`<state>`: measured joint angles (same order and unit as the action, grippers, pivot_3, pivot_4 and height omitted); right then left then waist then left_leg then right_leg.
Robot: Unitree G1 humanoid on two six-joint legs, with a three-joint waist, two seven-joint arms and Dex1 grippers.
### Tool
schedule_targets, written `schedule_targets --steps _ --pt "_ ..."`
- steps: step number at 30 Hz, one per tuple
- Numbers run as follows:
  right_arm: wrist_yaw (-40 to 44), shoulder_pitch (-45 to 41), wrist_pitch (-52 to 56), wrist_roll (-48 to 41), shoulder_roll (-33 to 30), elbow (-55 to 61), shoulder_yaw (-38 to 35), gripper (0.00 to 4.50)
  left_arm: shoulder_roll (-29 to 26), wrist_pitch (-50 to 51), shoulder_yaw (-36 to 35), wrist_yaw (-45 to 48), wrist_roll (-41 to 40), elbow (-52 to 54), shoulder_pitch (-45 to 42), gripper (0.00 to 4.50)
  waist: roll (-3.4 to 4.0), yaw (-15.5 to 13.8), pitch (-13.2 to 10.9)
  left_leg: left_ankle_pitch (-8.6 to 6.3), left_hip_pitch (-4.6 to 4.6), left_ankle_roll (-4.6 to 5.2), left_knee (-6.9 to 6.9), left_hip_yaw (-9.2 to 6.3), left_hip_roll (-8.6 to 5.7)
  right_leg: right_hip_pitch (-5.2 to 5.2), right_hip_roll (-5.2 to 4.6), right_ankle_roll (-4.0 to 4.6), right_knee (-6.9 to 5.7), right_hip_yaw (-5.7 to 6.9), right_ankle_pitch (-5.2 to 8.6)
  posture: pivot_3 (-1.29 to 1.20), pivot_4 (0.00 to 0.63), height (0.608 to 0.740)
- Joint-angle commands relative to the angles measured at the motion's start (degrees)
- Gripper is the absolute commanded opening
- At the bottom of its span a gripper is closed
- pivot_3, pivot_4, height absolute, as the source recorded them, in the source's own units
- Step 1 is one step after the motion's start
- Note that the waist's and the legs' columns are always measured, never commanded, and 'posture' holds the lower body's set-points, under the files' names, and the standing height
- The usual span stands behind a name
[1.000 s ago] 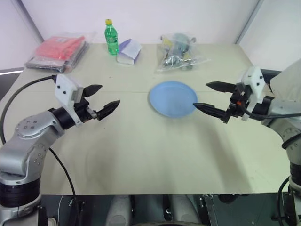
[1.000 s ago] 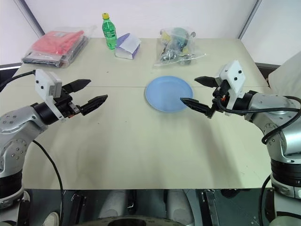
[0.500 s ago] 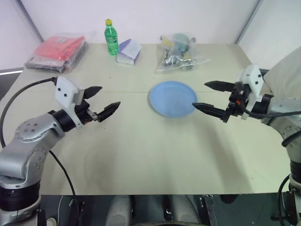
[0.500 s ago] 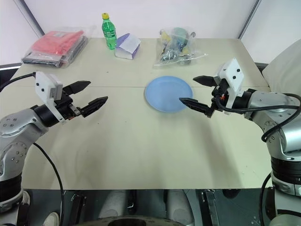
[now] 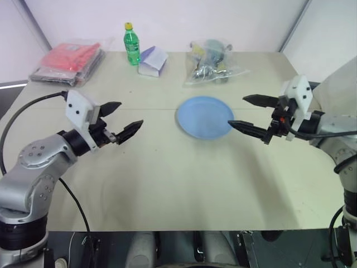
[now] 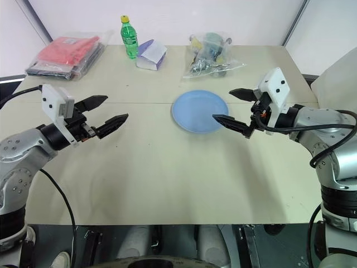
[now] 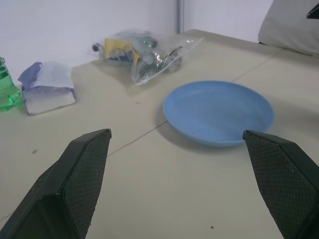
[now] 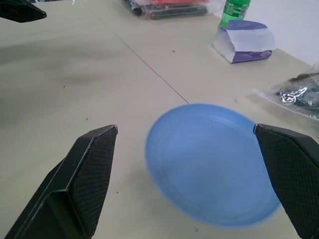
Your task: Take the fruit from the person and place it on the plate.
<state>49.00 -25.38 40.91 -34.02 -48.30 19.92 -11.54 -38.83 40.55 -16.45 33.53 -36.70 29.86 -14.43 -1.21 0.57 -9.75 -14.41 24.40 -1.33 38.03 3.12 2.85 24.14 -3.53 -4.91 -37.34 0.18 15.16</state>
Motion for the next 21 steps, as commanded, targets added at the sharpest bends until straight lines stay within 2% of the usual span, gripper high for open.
schedule_targets --steps 1,17,21 --pt "0.0 -0.6 -0.9 -0.6 -0.2 1.0 -0.9 4.50 -0.7 -1.2 -0.1 0.2 0.0 1.1 -1.0 4.44 0.00 0.0 0.0 0.00 0.00 0.00 0.00 0.00 0.00 0.00 0.00 0.00 0.00 0.00 0.00 0.00 0.150 0.731" --pt "-1.3 -0.3 -1.2 -0.6 1.6 1.5 -0.7 4.50 -1.0 -1.3 -0.5 0.2 0.0 1.4 -1.0 4.44 0.00 0.0 0.0 0.00 0.00 0.00 0.00 0.00 0.00 0.00 0.00 0.00 0.00 0.00 0.00 0.00 0.150 0.731" --pt "-2.6 -1.2 -0.9 -1.5 3.4 1.5 -0.9 4.50 -0.5 -4.5 0.7 -1.4 3.6 0.7 -2.3 4.44 0.00 0.0 0.0 0.00 0.00 0.00 0.00 0.00 0.00 0.00 0.00 0.00 0.00 0.00 0.00 0.00 0.150 0.731"
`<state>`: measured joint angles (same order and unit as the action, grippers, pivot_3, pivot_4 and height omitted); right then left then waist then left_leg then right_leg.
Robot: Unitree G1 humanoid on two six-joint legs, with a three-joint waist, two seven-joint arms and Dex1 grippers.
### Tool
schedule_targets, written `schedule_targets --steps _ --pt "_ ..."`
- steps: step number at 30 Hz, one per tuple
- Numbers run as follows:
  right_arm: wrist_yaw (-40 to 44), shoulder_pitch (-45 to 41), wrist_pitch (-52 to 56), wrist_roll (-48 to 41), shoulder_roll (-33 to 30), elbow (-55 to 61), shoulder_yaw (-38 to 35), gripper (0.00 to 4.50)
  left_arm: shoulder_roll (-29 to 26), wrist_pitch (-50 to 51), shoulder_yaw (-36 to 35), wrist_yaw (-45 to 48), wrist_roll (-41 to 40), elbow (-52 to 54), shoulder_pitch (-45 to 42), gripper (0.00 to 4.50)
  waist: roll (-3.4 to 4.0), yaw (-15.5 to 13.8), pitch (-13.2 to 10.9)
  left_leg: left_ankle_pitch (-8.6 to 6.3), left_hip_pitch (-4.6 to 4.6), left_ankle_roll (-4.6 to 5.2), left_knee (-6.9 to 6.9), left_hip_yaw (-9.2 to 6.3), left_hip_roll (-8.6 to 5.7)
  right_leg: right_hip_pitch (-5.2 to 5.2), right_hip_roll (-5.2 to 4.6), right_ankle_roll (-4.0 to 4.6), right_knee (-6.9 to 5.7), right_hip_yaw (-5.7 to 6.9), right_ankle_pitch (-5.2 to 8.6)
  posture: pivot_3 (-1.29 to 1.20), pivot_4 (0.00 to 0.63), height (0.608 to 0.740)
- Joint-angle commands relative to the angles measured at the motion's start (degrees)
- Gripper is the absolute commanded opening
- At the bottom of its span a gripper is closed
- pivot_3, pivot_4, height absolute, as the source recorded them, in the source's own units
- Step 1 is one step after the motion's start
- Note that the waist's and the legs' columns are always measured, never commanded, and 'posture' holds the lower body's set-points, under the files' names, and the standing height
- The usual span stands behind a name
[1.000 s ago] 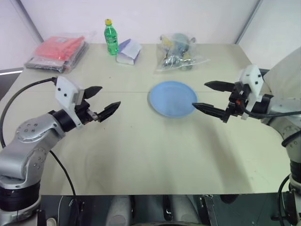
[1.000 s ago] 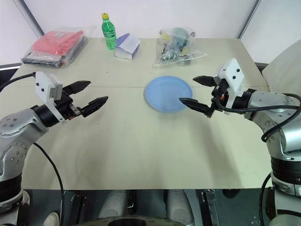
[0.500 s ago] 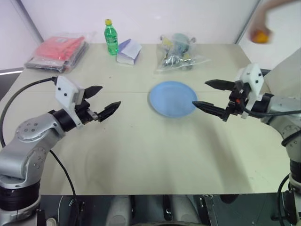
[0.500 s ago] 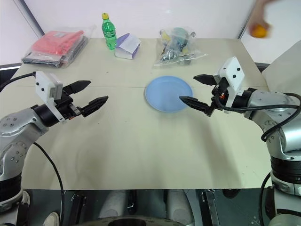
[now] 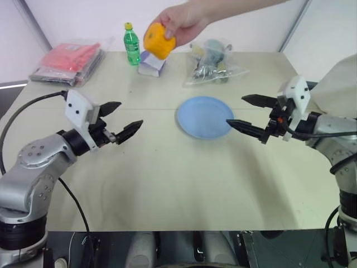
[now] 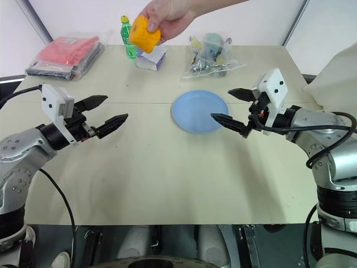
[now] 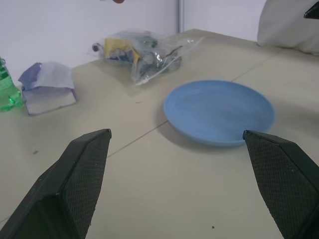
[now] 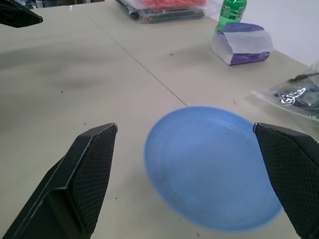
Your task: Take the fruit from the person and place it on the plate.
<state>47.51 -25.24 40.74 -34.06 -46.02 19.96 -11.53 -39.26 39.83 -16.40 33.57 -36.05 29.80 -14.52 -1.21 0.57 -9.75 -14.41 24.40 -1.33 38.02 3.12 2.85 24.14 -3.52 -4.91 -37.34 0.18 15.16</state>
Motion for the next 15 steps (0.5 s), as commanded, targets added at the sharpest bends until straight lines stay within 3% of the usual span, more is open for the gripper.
schedule_targets --steps 1,10,15 --pt "-2.2 -2.0 -0.4 -2.3 2.5 1.7 -1.1 4.50 0.4 -7.2 1.7 -2.9 6.6 0.0 -3.2 4.44 0.00 -0.1 0.0 0.00 0.00 0.00 0.00 0.00 0.00 0.00 0.00 0.00 0.00 0.00 0.00 0.00 0.150 0.731" --pt "-15.5 -6.6 5.3 -11.2 15.1 2.3 -3.9 4.50 6.2 -35.7 10.9 -12.7 31.4 -9.8 -8.5 4.44 0.00 -0.1 0.0 0.00 0.00 0.00 0.00 0.03 0.00 -0.01 0.01 -0.01 0.00 0.00 -0.01 0.00 0.150 0.731" --pt "-17.7 -5.9 4.7 -10.8 16.9 2.7 -1.9 4.50 9.9 -51.5 15.9 -18.2 41.7 -21.3 -13.5 4.44 0.00 -0.9 0.0 0.00 0.02 0.00 0.01 0.06 -0.01 -0.01 -0.02 -0.01 0.00 0.01 -0.02 0.00 0.150 0.731"
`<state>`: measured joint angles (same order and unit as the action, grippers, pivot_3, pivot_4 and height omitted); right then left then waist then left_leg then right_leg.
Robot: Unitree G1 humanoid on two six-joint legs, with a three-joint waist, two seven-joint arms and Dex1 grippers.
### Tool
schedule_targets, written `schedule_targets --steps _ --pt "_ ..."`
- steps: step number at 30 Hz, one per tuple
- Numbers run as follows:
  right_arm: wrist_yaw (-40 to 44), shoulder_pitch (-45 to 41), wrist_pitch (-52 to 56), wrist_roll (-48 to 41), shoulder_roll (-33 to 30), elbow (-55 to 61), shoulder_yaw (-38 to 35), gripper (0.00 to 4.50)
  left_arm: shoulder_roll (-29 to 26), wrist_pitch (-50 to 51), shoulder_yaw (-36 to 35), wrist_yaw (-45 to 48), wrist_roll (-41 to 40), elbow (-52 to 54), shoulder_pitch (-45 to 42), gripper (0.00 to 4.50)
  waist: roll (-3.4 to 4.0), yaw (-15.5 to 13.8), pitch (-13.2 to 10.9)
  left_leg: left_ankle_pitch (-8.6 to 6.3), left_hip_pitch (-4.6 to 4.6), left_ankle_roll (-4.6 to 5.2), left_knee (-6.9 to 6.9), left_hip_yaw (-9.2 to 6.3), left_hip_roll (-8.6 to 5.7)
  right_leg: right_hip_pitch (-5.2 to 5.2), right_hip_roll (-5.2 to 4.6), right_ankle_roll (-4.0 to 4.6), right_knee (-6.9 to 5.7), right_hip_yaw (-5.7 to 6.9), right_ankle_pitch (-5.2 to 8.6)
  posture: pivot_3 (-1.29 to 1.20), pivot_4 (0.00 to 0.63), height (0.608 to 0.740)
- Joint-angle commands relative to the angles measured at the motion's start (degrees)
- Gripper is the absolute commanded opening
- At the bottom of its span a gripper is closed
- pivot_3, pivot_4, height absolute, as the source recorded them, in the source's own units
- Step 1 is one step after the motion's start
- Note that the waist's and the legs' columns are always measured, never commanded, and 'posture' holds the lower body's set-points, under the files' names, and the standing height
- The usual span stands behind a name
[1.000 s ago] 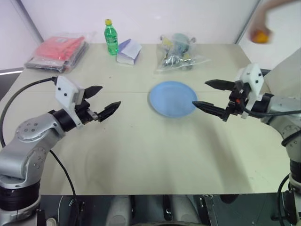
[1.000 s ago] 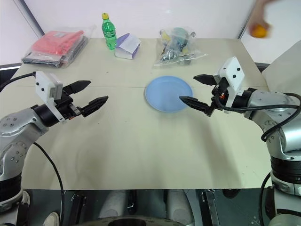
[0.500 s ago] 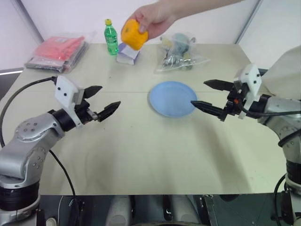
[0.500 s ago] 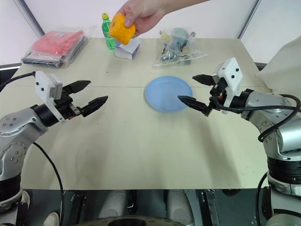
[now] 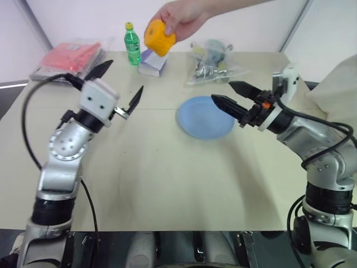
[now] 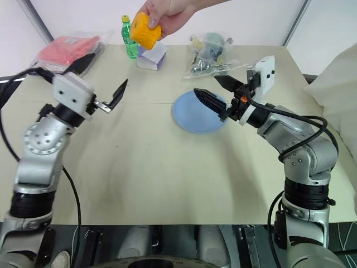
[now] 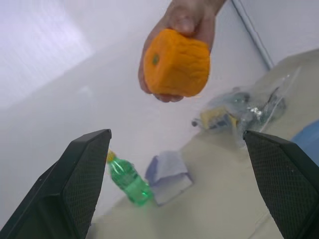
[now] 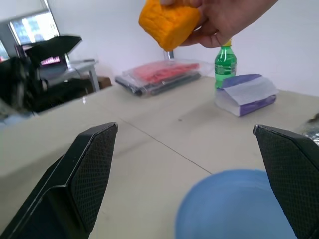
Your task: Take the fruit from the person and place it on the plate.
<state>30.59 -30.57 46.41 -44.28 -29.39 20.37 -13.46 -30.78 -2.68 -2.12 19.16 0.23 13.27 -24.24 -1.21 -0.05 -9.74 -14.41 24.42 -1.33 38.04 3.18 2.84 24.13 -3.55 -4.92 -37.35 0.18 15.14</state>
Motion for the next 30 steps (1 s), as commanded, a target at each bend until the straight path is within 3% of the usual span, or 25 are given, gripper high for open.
schedule_targets --steps 1,8,14,30 --pt "-1.0 -0.5 -1.0 -0.5 0.5 2.3 0.2 4.50 2.1 -11.7 2.3 -4.8 6.9 -7.6 -5.1 4.44 0.00 -0.5 0.0 0.00 0.00 0.00 0.01 0.02 0.00 0.00 0.00 -0.01 0.00 0.00 0.00 0.00 0.150 0.731" --pt "-1.8 0.0 -1.3 -0.6 0.9 3.6 1.4 4.50 6.9 -25.8 5.2 -12.9 14.6 -26.1 -14.8 4.44 0.00 -0.7 0.0 0.00 0.01 0.00 0.03 0.02 0.00 0.00 0.00 -0.02 -0.01 0.00 -0.01 0.00 0.150 0.731" --pt "-2.5 0.2 -1.3 -0.8 0.9 4.3 1.1 4.50 7.8 -33.9 7.0 -17.1 19.1 -35.5 -19.7 4.44 0.00 -0.6 0.0 0.00 0.00 0.00 0.02 0.02 0.00 0.01 0.02 -0.03 -0.01 0.01 -0.01 0.00 0.150 0.731" --pt "-3.3 0.2 -2.0 -0.6 0.5 4.8 0.9 4.50 8.0 -41.7 10.4 -31.7 30.9 -49.3 -27.0 4.44 0.00 -0.6 0.0 0.00 0.01 0.00 0.02 0.02 0.00 0.02 0.01 -0.04 -0.03 0.02 -0.02 0.00 0.150 0.731"
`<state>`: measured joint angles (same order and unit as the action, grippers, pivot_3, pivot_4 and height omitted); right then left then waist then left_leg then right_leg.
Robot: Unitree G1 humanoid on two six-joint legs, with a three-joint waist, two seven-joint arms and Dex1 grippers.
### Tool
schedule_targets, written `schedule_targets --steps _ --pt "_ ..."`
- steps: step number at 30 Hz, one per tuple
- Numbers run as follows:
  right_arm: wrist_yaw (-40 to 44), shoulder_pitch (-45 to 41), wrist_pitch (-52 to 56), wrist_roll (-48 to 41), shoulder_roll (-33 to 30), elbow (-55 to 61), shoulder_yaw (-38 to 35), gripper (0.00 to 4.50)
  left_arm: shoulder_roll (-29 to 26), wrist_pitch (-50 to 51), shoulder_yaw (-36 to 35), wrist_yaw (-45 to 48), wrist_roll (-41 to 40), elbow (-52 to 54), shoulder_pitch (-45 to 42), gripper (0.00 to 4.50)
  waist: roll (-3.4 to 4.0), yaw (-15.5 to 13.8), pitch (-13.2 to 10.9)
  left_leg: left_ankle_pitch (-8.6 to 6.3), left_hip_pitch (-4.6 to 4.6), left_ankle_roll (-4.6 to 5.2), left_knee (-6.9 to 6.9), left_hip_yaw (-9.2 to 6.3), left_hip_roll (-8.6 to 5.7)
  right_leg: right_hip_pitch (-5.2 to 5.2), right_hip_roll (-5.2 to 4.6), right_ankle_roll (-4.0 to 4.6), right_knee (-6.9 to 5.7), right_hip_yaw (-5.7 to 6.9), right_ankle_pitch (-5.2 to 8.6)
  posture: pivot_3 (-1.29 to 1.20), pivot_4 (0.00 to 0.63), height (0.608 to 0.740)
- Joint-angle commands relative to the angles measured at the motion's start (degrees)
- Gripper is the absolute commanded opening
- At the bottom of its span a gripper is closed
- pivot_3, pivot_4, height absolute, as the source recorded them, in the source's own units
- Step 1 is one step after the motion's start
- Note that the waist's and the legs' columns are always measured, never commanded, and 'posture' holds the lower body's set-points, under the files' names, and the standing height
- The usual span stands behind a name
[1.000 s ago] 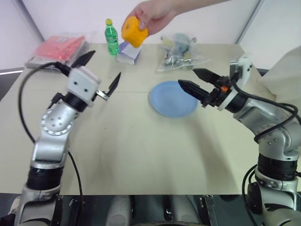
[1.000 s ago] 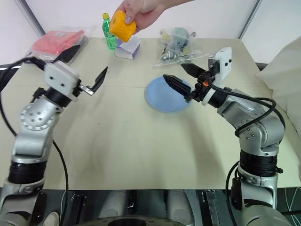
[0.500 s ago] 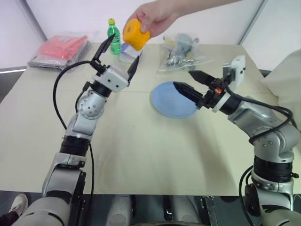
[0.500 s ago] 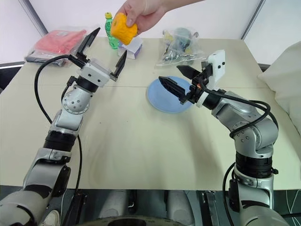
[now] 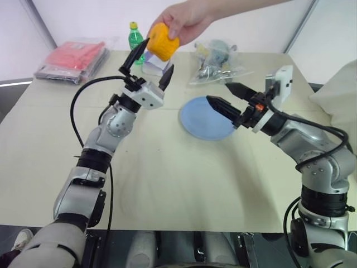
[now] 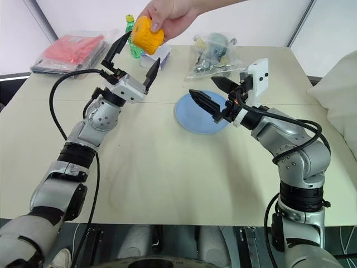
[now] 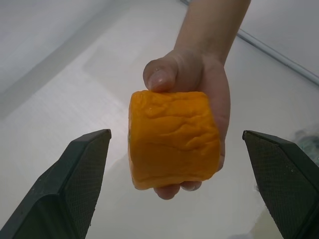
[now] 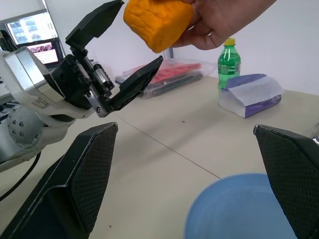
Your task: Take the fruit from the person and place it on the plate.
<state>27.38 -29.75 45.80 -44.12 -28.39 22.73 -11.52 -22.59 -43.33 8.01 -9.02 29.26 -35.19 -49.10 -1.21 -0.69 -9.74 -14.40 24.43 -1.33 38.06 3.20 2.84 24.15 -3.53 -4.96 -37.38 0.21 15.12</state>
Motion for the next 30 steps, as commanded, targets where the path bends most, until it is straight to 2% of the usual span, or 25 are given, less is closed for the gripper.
schedule_targets --steps 1,10,20,23,26,27,30 --pt "-0.1 -0.6 -1.4 -0.7 -0.5 2.5 -1.1 4.50 0.0 -1.0 0.6 -4.5 2.4 -1.8 -2.7 4.44 0.00 0.0 0.0 0.00 0.00 0.00 0.00 0.00 0.00 0.00 0.00 0.00 0.00 0.00 0.00 0.00 0.150 0.731" --pt "-0.1 -0.8 -1.5 -0.3 -0.9 2.6 -0.9 4.50 1.3 -1.0 3.3 -12.5 5.8 -10.5 -7.9 4.44 0.00 0.0 0.0 0.00 0.01 0.00 0.00 0.01 -0.01 0.00 0.00 -0.02 0.00 0.00 -0.01 0.00 0.150 0.731" --pt "-0.4 -0.7 -1.4 -0.1 -1.1 3.1 -0.6 4.50 1.8 -2.2 5.3 -17.2 6.8 -15.9 -11.6 4.44 0.00 0.0 0.0 0.00 0.02 0.00 0.00 0.01 0.00 0.03 0.01 -0.02 0.00 0.01 -0.01 0.00 0.150 0.731" --pt "-0.5 -0.7 -1.4 0.1 -1.2 3.3 -0.6 4.50 1.9 -2.4 5.6 -18.1 7.0 -16.5 -12.0 3.61 0.00 0.0 0.0 0.00 0.02 0.00 0.00 0.02 0.00 0.03 0.00 -0.02 0.00 0.01 -0.01 0.00 0.150 0.731" --pt "-0.6 -0.6 -1.3 0.1 -1.2 3.5 -0.5 4.50 2.0 -2.5 5.8 -18.5 7.0 -16.6 -12.2 2.17 0.00 0.0 0.0 0.00 0.02 0.00 0.00 0.02 0.00 0.03 0.00 -0.02 0.00 0.01 -0.01 0.00 0.150 0.731" --pt "-0.6 -0.6 -1.3 0.1 -1.3 3.5 -0.5 4.50 2.0 -2.5 5.9 -18.7 7.0 -16.7 -12.3 2.04 0.00 0.0 0.0 0.00 0.02 0.00 0.00 0.02 0.00 0.03 0.00 -0.02 0.00 0.01 -0.01 0.00 0.150 0.731" --pt "-0.6 -0.5 -1.2 0.1 -1.4 3.6 -0.5 4.50 2.1 -2.5 6.2 -19.2 6.8 -16.9 -12.5 2.04 0.00 0.0 0.0 0.00 0.02 0.00 0.00 0.02 0.00 0.03 0.00 -0.02 0.00 0.01 -0.01 0.00 0.150 0.731"
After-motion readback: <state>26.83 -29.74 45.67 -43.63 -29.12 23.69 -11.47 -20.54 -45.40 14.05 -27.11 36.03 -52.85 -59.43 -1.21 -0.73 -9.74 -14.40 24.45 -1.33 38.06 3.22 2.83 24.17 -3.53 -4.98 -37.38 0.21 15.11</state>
